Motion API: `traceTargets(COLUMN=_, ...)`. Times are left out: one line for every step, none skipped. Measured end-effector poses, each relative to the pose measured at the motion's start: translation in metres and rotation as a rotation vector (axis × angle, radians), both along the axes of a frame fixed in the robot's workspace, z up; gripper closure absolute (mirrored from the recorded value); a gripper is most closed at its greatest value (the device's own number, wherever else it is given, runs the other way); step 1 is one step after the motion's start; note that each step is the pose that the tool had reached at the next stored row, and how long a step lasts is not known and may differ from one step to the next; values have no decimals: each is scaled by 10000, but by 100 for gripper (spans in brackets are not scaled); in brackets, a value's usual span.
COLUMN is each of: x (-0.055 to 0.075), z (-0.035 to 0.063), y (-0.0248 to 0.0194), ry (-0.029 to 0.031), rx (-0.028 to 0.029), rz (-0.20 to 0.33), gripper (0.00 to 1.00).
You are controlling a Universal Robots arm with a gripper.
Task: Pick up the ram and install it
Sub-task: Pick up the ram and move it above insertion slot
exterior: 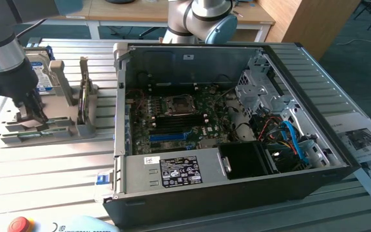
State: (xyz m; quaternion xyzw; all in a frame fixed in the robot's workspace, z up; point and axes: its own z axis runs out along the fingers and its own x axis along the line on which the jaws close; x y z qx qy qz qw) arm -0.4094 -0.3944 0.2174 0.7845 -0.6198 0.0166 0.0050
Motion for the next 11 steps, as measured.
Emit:
traceTargets(x=0, z=0, y=0, ry=0, rx=0, rz=-146, gripper=69)
traceTargets(x=-1, z=0, y=0, ry=-1, rx=0, rz=-276, gripper=69)
traceTargets(x=-1, z=0, y=0, ry=-1, rx=0, rz=-380, gripper=69)
traceTargets(x=-2, z=0, y=0, ry=0, rx=1, rz=-450, gripper=69)
traceTargets(x=-2, z=0, y=0, ry=0, rx=0, rz=-499, gripper=69)
traceTargets(x=-2, z=0, y=0, ry=0, rx=0, rz=-513, gripper=69)
traceTargets(x=-2, z=0, y=0, ry=0, rx=0, rz=-513, gripper=69)
traceTargets(x=-2, z=0, y=0, ry=0, rx=0, rz=-514, gripper=69)
traceTargets(x=-2, z=0, y=0, ry=0, rx=0, rz=-524, gripper=69)
traceTargets(x=-2, z=0, y=0, ry=0, rx=0, rz=-592, gripper=69)
traceTargets(x=-2, z=-1, y=0, ry=-1, rx=1, rz=-732, gripper=69)
